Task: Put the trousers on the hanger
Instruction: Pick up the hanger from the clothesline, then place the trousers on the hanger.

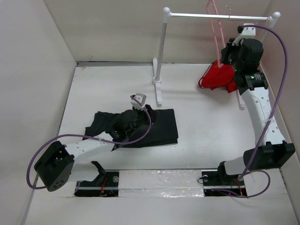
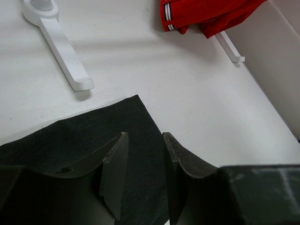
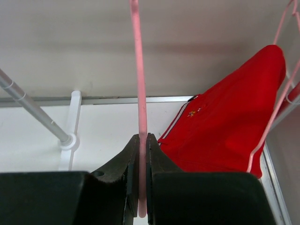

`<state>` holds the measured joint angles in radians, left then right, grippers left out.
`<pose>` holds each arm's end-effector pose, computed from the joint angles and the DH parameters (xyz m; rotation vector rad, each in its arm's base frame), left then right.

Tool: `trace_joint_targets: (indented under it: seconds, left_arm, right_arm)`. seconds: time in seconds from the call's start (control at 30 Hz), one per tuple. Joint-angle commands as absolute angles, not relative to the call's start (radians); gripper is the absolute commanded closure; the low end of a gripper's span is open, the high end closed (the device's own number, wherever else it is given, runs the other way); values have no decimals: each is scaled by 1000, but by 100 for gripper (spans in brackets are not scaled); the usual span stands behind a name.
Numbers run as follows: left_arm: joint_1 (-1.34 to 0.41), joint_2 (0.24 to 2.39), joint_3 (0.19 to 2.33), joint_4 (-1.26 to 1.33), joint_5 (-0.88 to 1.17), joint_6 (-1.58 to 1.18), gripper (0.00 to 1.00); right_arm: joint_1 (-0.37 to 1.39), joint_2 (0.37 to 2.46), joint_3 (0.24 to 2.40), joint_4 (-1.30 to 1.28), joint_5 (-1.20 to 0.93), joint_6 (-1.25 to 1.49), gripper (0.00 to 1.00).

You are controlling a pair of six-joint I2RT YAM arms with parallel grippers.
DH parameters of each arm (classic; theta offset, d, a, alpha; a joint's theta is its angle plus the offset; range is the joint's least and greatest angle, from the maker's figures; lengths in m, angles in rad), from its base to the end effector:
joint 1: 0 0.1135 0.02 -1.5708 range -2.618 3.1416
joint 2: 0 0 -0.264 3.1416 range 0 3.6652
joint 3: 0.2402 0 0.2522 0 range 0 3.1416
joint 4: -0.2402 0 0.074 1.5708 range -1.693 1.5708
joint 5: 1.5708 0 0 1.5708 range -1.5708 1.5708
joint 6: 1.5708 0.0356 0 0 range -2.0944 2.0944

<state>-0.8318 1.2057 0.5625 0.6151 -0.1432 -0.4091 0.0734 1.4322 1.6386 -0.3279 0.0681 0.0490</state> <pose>0.1835 -0.1939 0.2581 0.2352 1.6482 -0.8420 0.3190 0.0210 0.4706 0.0304 1.6919 0.0341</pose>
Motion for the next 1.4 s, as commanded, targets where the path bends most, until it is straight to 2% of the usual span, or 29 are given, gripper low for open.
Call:
trace_joint_targets:
  seconds: [0.0, 0.17, 0.23, 0.53, 0.67, 0.93, 1.07, 1.37]
  left_arm:
    - [-836, 1200, 557, 684, -134, -411, 68]
    - [-836, 1221, 569, 703, -98, -419, 63]
    - [-836, 1226, 574, 713, -86, -429, 62]
    - [-836, 1261, 695, 696, -5, -554, 65]
    - [-860, 1420, 826, 703, 90, -607, 64]
    - [-936, 1692, 1055, 677, 47, -644, 55]
    - [-945, 1820, 1143, 672, 67, -679, 54]
    - [-954, 1908, 1178, 716, 51, -730, 52]
  right_arm:
    - [81, 1399, 1614, -268, 149, 43, 100]
    - [90, 1365, 1522, -276, 153, 81, 100]
    - [103, 1339, 1420, -255, 155, 98, 100]
    - [268, 1174, 1051, -149, 256, 182, 100]
    - [342, 1105, 898, -137, 271, 230, 100]
    - [463, 968, 642, -60, 293, 313, 100]
    - [497, 985, 626, -86, 331, 328, 100]
    - [532, 982, 581, -51, 357, 342, 100]
